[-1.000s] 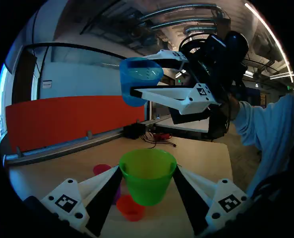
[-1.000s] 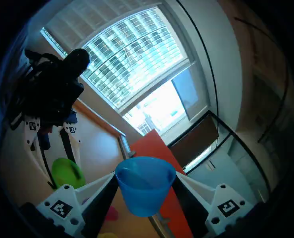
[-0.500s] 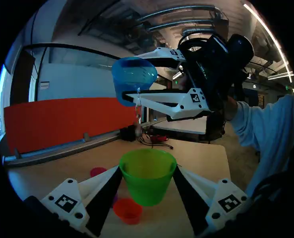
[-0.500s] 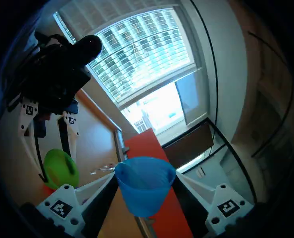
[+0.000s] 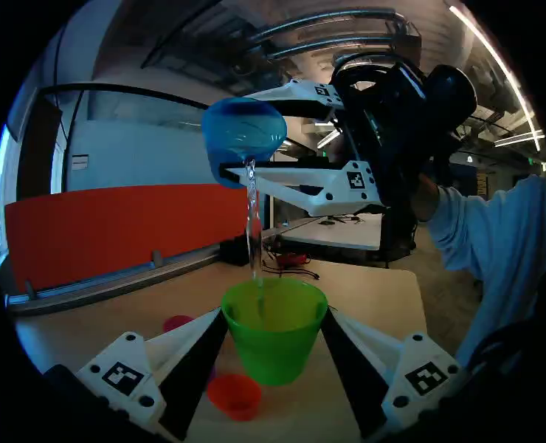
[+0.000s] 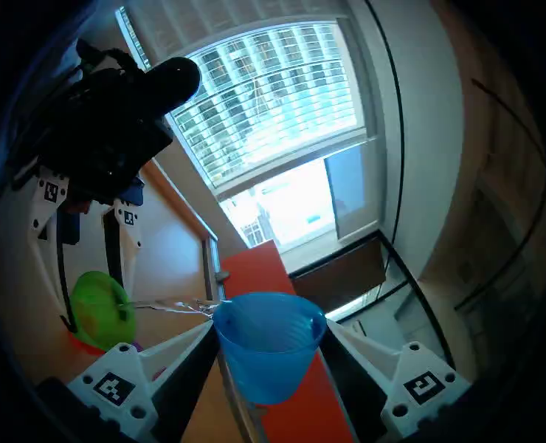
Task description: Pour water
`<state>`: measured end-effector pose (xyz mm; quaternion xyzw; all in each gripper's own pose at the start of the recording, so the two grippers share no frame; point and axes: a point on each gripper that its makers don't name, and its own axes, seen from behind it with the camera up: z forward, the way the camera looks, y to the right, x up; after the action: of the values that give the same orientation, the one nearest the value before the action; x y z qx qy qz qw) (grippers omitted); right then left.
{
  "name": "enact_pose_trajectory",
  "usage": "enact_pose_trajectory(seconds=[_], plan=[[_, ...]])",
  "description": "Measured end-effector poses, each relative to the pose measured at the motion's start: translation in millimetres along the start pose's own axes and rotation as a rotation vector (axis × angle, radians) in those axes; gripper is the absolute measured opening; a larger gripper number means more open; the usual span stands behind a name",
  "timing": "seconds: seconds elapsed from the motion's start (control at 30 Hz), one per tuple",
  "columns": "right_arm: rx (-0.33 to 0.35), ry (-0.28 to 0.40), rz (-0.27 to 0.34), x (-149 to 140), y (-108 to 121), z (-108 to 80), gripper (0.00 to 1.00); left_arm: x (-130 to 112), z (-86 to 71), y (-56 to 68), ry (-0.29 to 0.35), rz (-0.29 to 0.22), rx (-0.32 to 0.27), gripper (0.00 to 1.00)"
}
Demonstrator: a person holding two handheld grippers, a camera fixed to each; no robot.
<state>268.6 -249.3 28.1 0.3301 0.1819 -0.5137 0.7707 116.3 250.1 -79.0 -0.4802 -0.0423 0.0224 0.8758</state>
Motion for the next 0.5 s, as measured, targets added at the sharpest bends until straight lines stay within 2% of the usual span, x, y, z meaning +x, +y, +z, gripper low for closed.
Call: enact_pose_trajectory(seconds=[0.5], plan=[[-0.024, 0.004, -0.077, 2.0, 12.2, -1.6, 0.91, 3.8, 0.3, -3.1, 0.007, -0.001, 0.002, 0.87]])
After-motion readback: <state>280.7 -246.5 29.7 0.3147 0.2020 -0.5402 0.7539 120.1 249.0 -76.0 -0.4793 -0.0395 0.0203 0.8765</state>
